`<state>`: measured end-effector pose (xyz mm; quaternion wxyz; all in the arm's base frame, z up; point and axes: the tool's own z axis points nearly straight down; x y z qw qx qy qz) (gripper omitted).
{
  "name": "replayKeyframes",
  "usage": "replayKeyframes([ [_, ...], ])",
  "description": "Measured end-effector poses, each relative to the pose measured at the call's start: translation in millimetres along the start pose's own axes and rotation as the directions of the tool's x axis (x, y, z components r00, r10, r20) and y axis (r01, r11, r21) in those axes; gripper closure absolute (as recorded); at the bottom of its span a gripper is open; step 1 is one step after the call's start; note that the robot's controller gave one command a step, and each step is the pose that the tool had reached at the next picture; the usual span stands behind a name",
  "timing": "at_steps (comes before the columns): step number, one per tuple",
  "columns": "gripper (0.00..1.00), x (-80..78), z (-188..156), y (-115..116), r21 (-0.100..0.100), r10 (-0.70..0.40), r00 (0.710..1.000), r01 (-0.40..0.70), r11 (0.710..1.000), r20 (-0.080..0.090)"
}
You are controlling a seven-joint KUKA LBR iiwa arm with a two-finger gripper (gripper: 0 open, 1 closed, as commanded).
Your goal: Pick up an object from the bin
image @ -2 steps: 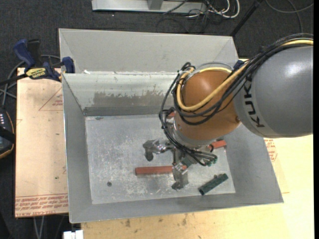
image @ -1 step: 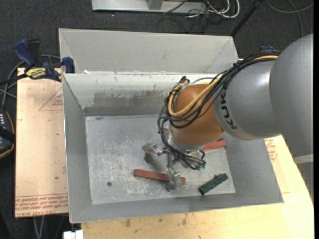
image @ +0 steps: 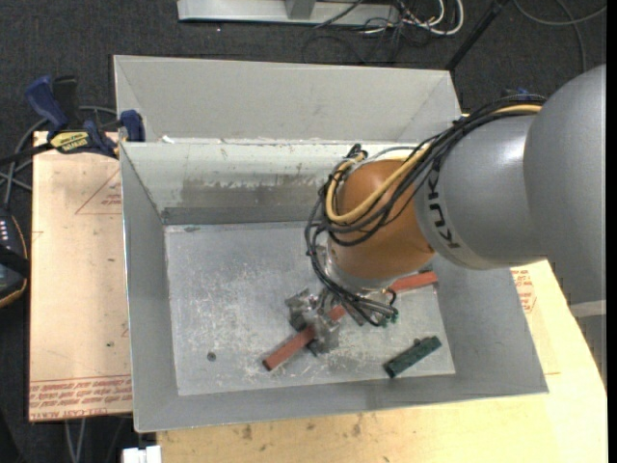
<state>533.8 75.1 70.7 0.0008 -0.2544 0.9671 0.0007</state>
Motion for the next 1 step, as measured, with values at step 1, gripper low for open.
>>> replayKeyframes([
  [1, 1.00, -11.5, -151.6, -6.0, 0.005, -0.052, 0.999, 0.052, 0.999, 0.009],
])
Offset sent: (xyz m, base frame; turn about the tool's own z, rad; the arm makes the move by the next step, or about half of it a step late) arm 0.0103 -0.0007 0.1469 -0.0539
